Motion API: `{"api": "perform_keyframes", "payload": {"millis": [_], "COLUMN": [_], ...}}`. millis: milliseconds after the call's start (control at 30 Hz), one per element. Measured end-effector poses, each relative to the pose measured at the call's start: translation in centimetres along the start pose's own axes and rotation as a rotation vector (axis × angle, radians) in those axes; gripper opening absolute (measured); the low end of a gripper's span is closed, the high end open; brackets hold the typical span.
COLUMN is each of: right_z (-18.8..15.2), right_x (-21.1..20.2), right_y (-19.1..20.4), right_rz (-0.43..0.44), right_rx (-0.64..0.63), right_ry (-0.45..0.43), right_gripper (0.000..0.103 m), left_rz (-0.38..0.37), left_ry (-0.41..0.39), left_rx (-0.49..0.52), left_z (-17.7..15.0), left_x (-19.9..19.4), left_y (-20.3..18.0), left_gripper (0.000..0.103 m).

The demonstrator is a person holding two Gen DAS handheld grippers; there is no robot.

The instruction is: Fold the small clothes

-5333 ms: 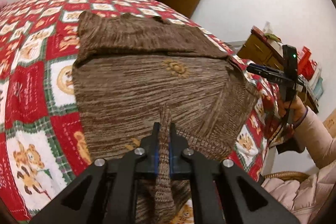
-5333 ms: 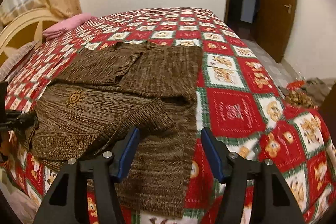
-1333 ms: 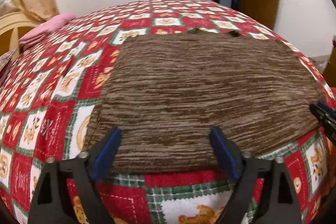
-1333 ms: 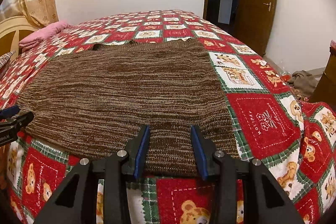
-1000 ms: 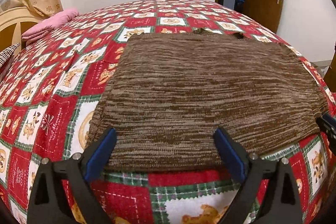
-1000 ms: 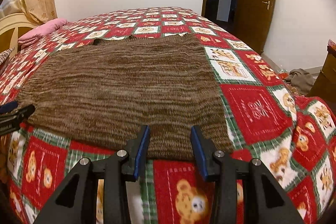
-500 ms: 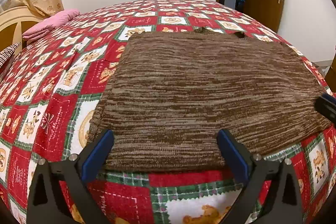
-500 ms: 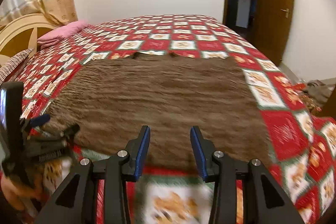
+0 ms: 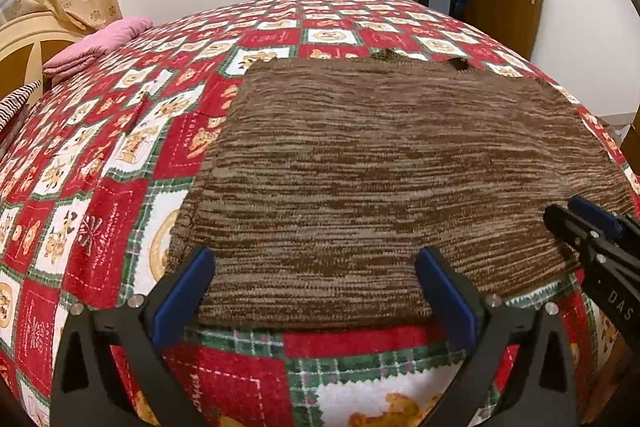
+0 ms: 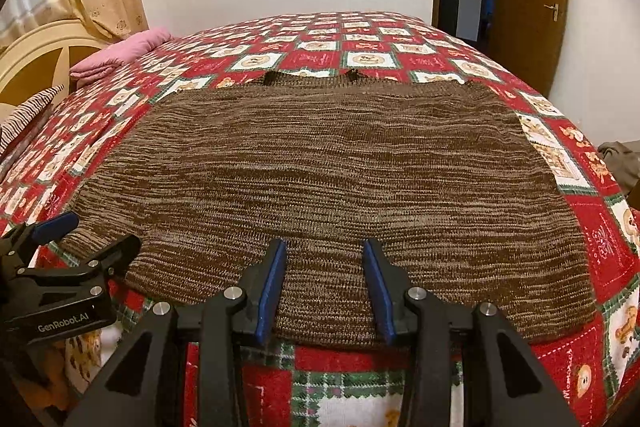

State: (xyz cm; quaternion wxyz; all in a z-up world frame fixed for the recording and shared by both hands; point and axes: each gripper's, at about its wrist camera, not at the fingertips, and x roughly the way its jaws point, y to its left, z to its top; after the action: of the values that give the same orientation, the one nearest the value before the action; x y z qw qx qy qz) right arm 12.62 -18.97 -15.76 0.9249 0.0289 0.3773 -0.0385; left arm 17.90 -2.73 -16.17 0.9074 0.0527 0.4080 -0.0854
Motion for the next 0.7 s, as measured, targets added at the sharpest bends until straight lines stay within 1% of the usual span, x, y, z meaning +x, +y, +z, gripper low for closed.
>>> {"api": "perform_keyframes", "payload": {"millis": [100, 167, 200, 300, 333, 367, 433, 467, 500, 567, 600, 700], "right_z": [-0.2, -0.2, -0.2, -0.3, -0.3, -0.3, -0.3, -0.2, -0.2, -0.2, -0.2, -0.2], "right_x": [-0.3, -0.4, -0.4, -0.5, -0.4, -0.4, -0.4, -0.4, -0.4, -0.4, -0.4, -0.4], "right_y": [-0.1, -0.3, -0.3, -0.4, -0.5, -0.4, -0.4, -0.5, -0.5, -0.5, -0.6, -0.6], "right_rz": [0.006, 0.016, 0.020, 0.030, 0.032, 0.033, 0.036, 0.037, 0.039, 0.044, 0.046, 0.049], "right_rx": [0.005, 0.013, 0.016, 0.023, 0.025, 0.025, 0.027, 0.028, 0.030, 0.033, 0.035, 0.036], "right_ry": [-0.006, -0.011, -0.013, -0.017, -0.019, -0.019, -0.022, -0.022, -0.023, -0.024, -0.024, -0.024], "right_gripper": [0.042, 0.042, 0.042, 0.042, 0.042, 0.042, 0.042, 0.042, 0.042, 0.042, 0.042, 0.042], "left_rz": [-0.013, -0.054, -0.068, -0.106, -0.112, -0.111, -0.141, -0.155, -0.178, -0.267, -0.294, -0.374], "left_ry": [-0.002, -0.010, -0.020, -0.073, -0.078, -0.067, -0.056, -0.071, -0.076, -0.060, -0.058, -0.090], "left_rx": [-0.009, -0.045, -0.074, -0.232, -0.281, -0.332, -0.393, -0.410, -0.422, -0.451, -0.464, -0.538], "left_z": [0.0, -0.1, -0.3, -1.8, -2.5, -3.4, -4.4, -4.7, -4.6, -3.8, -3.3, -1.3], "left_x": [-0.1, -0.6, -1.0, -3.1, -3.7, -4.1, -4.4, -4.7, -4.7, -3.9, -3.4, -1.9], "left_y": [0.2, 0.9, 1.4, 3.3, 3.8, 4.3, 4.8, 4.8, 4.8, 4.8, 4.9, 6.2], "left_gripper": [0.103, 0.103, 0.103, 0.103, 0.103, 0.103, 0.103, 0.103, 0.103, 0.103, 0.103, 0.103]}}
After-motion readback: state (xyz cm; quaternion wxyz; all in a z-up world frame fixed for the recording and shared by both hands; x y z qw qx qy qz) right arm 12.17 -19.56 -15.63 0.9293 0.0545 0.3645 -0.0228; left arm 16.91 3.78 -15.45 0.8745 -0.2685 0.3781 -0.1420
